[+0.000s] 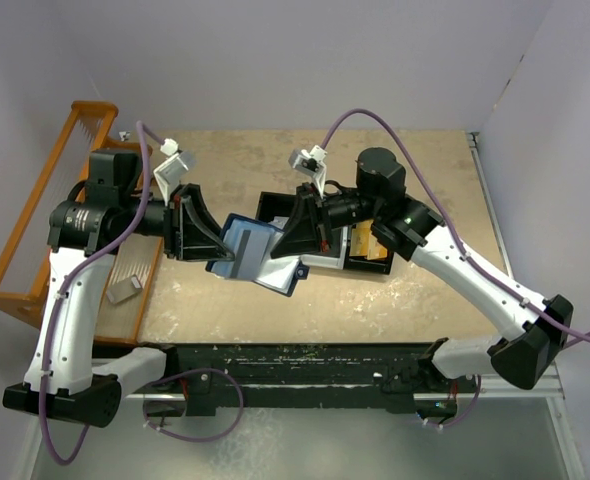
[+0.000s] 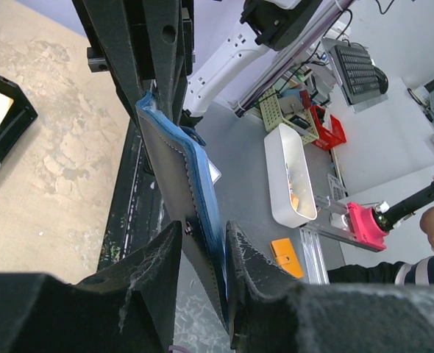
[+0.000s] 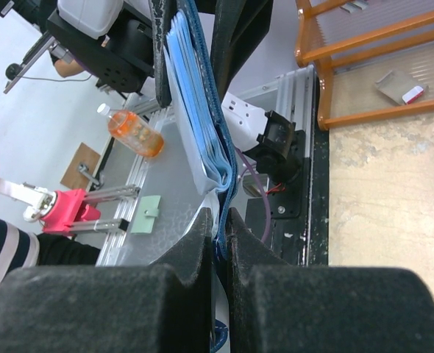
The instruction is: Take the credit cards out of the card holder
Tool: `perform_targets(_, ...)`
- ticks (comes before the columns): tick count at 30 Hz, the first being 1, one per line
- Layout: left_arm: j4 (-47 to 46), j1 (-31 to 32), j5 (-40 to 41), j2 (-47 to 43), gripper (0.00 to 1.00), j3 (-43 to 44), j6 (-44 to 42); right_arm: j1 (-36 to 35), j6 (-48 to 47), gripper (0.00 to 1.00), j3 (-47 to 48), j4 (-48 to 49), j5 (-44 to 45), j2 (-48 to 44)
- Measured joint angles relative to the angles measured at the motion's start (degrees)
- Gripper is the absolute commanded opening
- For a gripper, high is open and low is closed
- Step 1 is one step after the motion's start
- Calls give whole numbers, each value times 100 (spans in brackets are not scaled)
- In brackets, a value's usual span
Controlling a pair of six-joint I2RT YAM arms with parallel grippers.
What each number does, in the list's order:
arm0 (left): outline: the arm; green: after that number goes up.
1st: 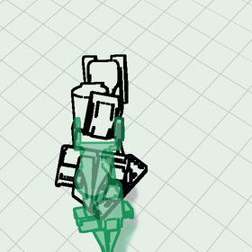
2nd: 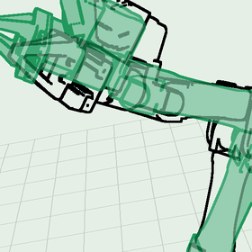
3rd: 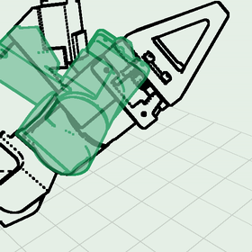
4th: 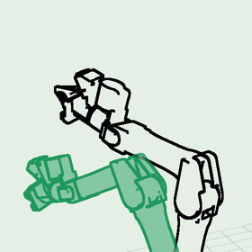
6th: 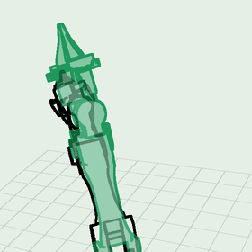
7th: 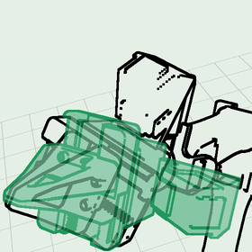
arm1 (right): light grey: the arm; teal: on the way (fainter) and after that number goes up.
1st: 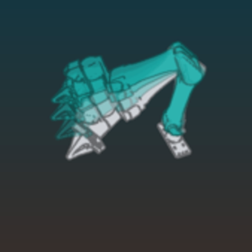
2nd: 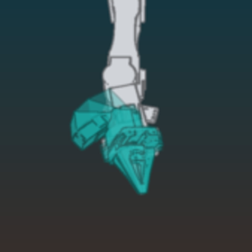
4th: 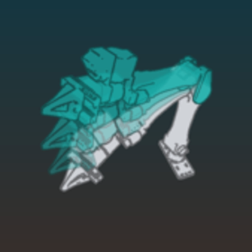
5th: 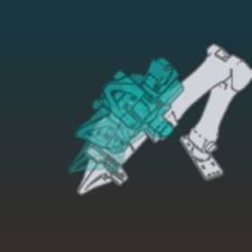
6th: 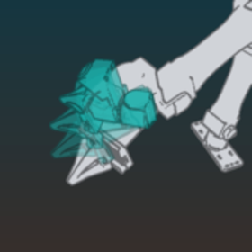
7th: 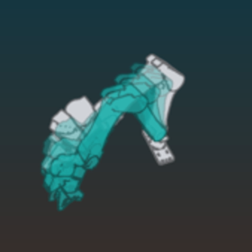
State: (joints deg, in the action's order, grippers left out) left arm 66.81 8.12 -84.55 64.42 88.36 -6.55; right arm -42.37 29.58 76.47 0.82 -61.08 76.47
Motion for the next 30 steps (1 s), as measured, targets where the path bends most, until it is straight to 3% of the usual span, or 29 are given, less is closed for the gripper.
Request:
perform_targets(11,-608,-13,-223,-210,29,-713,758,0,103,0,0,22,2,2)
perform_targets(20,-1196,-33,-22,-422,28,-761,1198,0,457,0,-59,568,4,83)
perform_targets(30,-1281,-50,-212,-435,42,-763,1303,-7,566,0,-138,726,98,83)
